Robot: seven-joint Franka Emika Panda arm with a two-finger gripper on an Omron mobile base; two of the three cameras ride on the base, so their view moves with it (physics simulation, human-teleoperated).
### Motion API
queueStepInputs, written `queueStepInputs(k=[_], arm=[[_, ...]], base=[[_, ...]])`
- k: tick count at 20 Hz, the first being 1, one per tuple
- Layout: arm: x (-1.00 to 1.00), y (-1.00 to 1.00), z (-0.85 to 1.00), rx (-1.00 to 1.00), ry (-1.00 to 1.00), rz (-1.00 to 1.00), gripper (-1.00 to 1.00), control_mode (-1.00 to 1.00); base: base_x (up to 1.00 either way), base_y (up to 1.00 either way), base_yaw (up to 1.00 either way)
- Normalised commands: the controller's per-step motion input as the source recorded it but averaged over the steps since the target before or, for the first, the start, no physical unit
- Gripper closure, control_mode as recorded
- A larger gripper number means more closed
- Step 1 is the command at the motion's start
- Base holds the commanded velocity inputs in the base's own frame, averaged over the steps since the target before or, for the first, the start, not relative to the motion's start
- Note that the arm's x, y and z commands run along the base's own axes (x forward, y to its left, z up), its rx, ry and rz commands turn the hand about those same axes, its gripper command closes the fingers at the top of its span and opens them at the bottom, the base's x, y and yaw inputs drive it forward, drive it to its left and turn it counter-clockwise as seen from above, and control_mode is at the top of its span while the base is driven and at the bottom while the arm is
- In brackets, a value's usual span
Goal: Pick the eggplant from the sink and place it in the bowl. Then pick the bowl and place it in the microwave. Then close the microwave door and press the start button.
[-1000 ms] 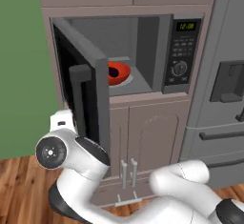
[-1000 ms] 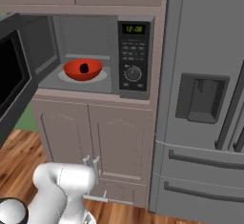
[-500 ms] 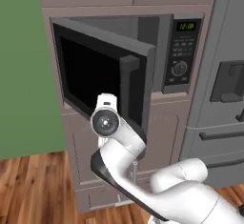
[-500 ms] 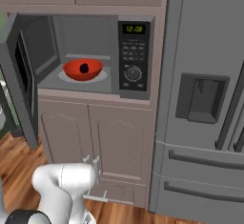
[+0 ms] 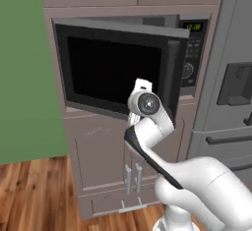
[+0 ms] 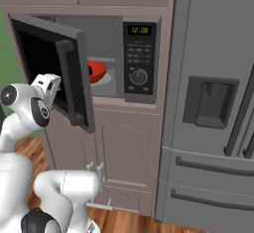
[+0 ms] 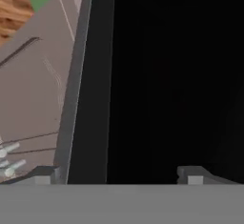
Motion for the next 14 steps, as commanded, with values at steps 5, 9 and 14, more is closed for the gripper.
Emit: queueStepInputs(k=[5,9,14], arm=[[1.00,-0.68,0.32,0.10,-0.04,-0.04,-1.00,-1.00],[1.00,-0.50,0.22,0.10,-0.03,-0.07,-1.00,-1.00],[1.00,-0.25,0.07,0.07,-0.01,-0.06,-1.00,-1.00]], base=[[0.00,0.00,0.00],[0.00,0.00,0.00],[0.00,0.00,0.00]])
